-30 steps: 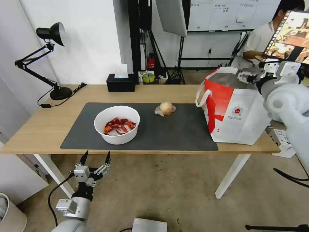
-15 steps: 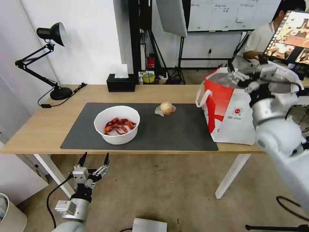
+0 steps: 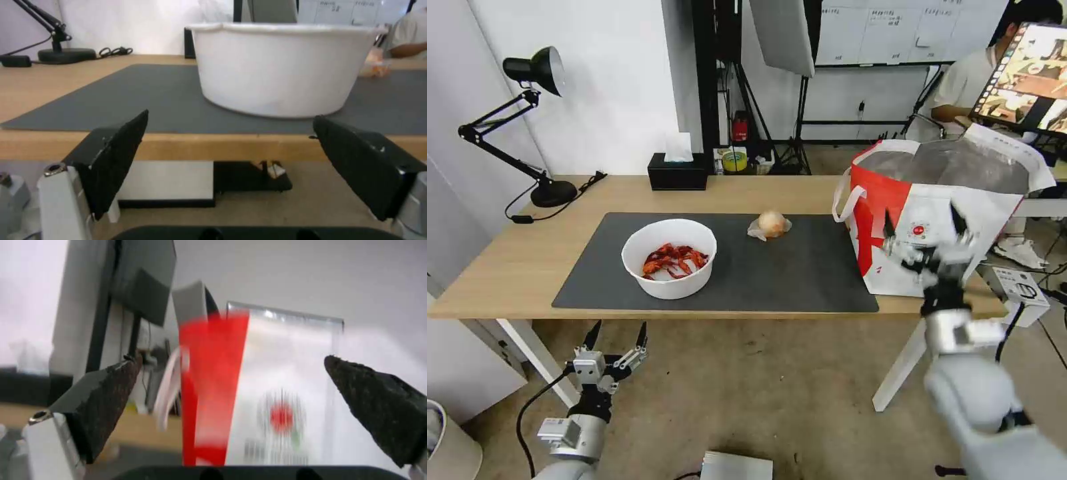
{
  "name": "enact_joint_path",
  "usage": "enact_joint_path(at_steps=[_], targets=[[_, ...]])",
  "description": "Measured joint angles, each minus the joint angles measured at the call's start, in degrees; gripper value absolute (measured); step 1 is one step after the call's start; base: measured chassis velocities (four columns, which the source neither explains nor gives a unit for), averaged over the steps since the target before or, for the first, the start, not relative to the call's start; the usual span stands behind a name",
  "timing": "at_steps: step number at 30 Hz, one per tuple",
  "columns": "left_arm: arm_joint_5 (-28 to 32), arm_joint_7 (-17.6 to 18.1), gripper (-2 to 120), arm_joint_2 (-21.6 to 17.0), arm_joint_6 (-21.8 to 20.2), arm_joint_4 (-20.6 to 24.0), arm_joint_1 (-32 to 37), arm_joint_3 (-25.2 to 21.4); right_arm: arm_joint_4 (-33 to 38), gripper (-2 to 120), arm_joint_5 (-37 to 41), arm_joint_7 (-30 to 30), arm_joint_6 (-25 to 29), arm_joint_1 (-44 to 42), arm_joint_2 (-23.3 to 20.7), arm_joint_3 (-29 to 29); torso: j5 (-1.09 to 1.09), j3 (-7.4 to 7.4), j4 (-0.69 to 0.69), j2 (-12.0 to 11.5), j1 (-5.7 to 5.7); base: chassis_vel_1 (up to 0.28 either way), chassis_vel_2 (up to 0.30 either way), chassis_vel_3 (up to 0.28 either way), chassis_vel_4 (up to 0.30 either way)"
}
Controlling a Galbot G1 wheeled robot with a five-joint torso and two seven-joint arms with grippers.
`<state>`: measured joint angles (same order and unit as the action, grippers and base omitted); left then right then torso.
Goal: Pick up the trash from the table and place it into the takeout bag.
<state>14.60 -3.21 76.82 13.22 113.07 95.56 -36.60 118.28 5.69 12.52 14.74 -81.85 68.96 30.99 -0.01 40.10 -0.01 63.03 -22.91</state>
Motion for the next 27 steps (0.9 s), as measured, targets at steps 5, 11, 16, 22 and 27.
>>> enact_joint_path(at_steps=[5,11,16,22,27], targets=[[-1.6,1.0,100,0.6,-3.2,0.6,1.1,0.0,-1.5,100,-6.1,-0.3,2.1,-6.6,7.2,-0.3,0.01,0.00,0.01,0.0,0.00,0.000,0.000,0.000,0.000],[-1.5,0.0,100,0.7,-6.2,3.8,2.9,0.0,-1.4,100,-9.3,-1.0,0.3,-12.1,11.0,-3.0,-0.01,0.00,0.01,0.0,0.00,0.000,0.000,0.000,0.000],[-0.1,-1.1,100,1.3,-7.4,7.6,4.1,0.1,0.0,100,-10.3,-1.0,-1.1,-13.4,12.9,-5.9,0.00,0.00,0.01,0.0,0.00,0.000,0.000,0.000,0.000],[1.3,-1.1,100,2.5,-9.0,11.7,4.6,1.3,1.5,100,-12.7,-1.0,-2.4,-13.8,15.2,-9.6,0.00,0.00,0.01,0.0,0.00,0.000,0.000,0.000,0.000],[1.9,-1.1,100,2.8,-9.1,11.7,4.4,1.8,1.9,100,-13.9,-1.2,-2.8,-14.3,15.7,-10.5,0.00,0.00,0.01,0.0,0.00,0.000,0.000,0.000,0.000]])
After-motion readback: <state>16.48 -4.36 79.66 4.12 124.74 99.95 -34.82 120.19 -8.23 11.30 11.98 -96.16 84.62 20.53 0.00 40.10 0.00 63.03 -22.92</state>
